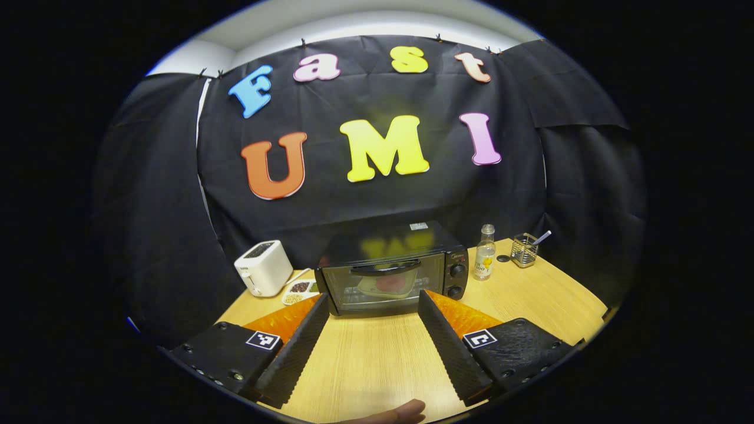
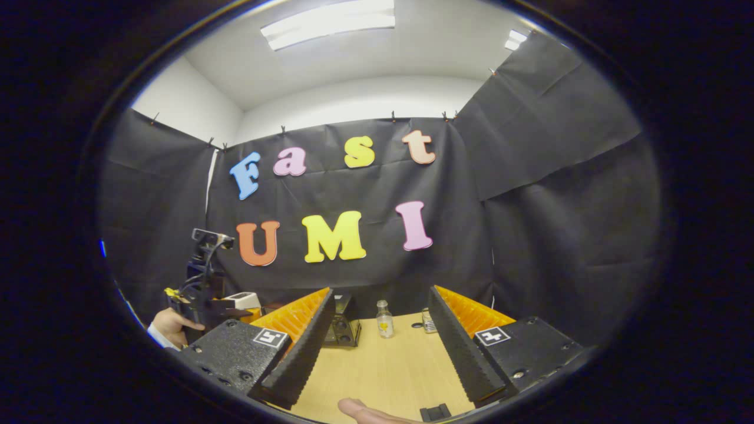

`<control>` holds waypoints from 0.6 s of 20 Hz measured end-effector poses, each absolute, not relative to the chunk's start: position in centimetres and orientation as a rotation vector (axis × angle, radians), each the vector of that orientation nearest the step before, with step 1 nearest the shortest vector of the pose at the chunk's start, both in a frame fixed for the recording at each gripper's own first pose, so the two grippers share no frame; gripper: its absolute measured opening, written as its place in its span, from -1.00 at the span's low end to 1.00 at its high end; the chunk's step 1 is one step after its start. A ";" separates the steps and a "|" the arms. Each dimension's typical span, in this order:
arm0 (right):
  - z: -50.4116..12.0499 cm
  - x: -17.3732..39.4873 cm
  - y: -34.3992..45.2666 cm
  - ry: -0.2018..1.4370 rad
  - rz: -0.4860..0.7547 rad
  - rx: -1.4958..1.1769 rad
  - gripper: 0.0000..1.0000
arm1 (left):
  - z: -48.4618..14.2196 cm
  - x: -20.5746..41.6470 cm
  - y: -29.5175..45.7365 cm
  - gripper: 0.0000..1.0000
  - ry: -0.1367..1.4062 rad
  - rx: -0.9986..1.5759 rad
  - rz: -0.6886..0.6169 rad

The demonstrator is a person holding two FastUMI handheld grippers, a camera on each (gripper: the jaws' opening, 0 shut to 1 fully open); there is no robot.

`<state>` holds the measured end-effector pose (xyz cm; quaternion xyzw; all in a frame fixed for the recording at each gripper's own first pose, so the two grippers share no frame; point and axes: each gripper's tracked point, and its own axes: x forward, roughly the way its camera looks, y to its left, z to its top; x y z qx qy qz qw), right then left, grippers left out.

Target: Open the electric oven with the left hand, put the food in, and close the electric oven.

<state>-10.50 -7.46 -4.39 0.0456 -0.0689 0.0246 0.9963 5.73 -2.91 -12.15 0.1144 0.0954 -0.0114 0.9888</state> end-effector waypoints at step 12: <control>-5.0 -11.1 -2.4 -0.153 0.145 0.026 0.92 | -6.7 -10.0 -5.3 0.86 -0.090 0.138 -0.066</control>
